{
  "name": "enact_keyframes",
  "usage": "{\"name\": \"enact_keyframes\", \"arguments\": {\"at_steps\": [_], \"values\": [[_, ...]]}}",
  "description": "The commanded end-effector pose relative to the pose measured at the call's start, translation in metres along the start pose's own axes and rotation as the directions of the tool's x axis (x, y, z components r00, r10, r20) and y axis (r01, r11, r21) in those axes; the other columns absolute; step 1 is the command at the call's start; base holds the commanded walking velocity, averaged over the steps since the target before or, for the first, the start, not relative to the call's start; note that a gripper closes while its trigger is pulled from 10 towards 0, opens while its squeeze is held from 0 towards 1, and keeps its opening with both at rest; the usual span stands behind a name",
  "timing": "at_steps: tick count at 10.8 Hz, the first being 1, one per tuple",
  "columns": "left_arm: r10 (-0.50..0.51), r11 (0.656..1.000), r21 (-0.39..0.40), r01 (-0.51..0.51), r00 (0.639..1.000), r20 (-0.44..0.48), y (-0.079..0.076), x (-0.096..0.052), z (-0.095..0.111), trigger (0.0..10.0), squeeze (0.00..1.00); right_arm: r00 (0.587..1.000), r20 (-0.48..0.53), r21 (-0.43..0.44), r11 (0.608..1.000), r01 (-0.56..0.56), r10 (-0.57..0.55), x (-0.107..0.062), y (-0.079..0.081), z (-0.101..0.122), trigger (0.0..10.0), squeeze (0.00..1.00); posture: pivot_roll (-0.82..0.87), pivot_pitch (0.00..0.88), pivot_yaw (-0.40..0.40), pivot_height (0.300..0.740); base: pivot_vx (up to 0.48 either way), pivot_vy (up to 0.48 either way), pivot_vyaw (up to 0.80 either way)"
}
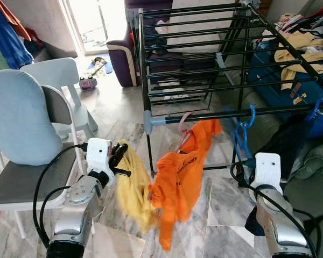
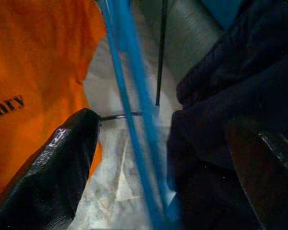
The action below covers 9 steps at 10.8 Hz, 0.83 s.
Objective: Hang hanger
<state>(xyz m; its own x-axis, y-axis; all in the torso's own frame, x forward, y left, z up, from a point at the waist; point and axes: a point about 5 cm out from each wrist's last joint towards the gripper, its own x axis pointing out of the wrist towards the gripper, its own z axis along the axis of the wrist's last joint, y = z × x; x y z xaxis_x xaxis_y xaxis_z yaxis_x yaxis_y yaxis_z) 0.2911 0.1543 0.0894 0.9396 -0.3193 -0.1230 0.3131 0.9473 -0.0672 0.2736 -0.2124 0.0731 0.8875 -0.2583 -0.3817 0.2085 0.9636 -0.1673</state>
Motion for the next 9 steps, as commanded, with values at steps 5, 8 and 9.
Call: {"name": "enact_keyframes", "arguments": {"at_steps": [5,8,9], "values": [[-0.01,1.0,0.008,0.01,1.0,0.006,-0.001,0.001,0.004,10.0,0.0,0.995,0.034,-0.015,0.995,-0.097,0.098,0.011,0.005,0.007,0.0,0.0,-0.19,0.0,0.08,0.74,0.0,0.0,0.0],[-0.011,1.0,0.009,0.011,1.0,-0.004,-0.002,0.0,0.002,10.0,0.0,0.994,0.028,-0.024,0.994,-0.107,0.108,0.015,-0.001,0.006,0.0,0.0,-0.2,0.0,0.079,0.74,0.0,0.0,0.0],[-0.011,1.0,0.01,0.011,1.0,-0.007,-0.002,0.0,0.001,10.0,0.0,0.992,0.036,-0.02,0.993,-0.117,0.117,0.016,0.0,0.007,0.0,0.0,-0.19,0.0,0.08,0.74,0.0,0.0,0.0]]}}
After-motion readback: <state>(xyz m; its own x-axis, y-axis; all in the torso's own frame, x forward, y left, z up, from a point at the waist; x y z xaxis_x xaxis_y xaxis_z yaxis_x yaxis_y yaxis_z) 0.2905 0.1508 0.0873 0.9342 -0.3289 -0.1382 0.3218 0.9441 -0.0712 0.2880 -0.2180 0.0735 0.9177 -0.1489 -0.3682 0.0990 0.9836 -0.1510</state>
